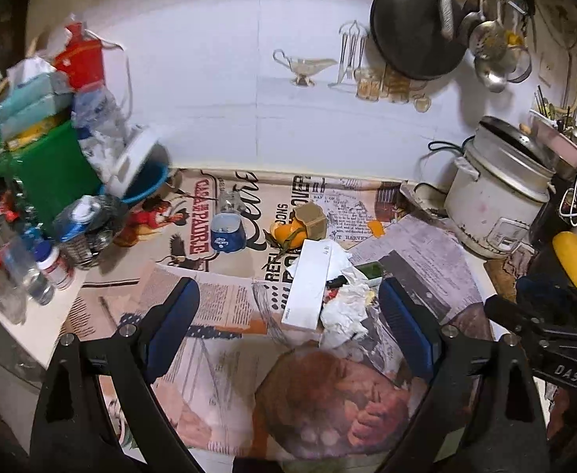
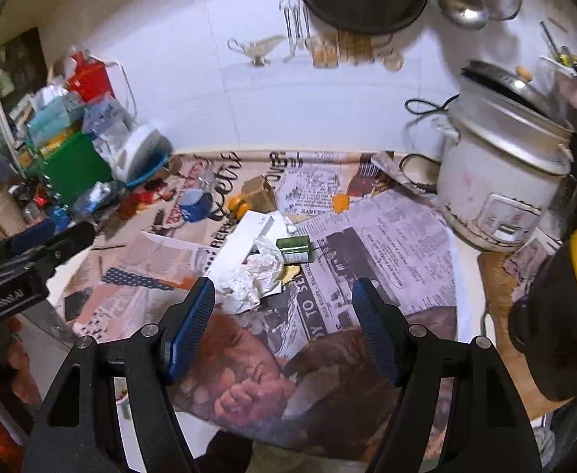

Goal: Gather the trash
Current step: 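Grasp the white paper box with the left tool while the right tool grasps the crumpled tissue, then carry the paper box and tissue down toward the white bucket, then open both tools to drop the box and tissue into the bucket, then raise both tools back up toward the counter, then grasp the green can with the right tool while the left tool reaches toward the cardboard piece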

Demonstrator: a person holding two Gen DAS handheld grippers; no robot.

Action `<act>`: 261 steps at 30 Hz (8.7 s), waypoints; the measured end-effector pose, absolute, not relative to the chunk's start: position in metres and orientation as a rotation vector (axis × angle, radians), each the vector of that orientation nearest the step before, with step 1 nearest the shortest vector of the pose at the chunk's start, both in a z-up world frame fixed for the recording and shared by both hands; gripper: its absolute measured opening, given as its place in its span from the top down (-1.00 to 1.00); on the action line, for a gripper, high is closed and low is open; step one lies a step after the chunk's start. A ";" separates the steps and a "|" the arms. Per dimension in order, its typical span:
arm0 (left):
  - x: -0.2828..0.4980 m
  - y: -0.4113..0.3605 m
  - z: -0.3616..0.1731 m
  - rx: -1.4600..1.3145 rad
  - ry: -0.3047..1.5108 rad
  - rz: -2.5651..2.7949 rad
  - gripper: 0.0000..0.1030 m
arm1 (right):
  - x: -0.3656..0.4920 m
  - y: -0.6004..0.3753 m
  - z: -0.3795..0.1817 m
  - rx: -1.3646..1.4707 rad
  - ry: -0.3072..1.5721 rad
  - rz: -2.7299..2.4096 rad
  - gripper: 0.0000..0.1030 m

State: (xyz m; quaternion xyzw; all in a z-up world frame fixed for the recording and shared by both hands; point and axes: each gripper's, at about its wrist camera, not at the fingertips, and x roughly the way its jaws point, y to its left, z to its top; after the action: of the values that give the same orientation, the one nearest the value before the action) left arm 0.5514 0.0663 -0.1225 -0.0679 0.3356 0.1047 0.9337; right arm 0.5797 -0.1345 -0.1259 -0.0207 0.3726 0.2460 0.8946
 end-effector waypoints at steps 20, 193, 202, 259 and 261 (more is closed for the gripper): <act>0.670 0.175 -0.228 -0.155 0.991 0.091 -0.79 | 0.680 -0.053 -0.261 0.248 1.247 0.381 -0.34; 0.280 0.027 -0.164 -0.134 0.774 -0.116 -0.13 | 0.302 -0.168 -0.136 0.080 0.722 0.243 0.26; 0.254 0.043 -0.088 -0.085 0.597 -0.127 -0.77 | 0.273 -0.157 -0.075 0.072 0.546 0.172 -0.47; 0.740 0.151 -0.224 -0.103 0.993 0.001 -0.88 | 0.752 -0.058 -0.258 0.104 1.119 0.375 -0.62; 0.759 0.146 -0.232 -0.107 1.015 -0.067 -0.88 | 0.757 -0.059 -0.261 0.123 1.134 0.386 -0.44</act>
State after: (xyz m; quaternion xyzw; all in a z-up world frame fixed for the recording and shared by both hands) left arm 0.7587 0.1460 -0.2320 -0.0514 0.4857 -0.0318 0.8720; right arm 0.7565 -0.0589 -0.2613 0.0580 0.5334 0.1818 0.8241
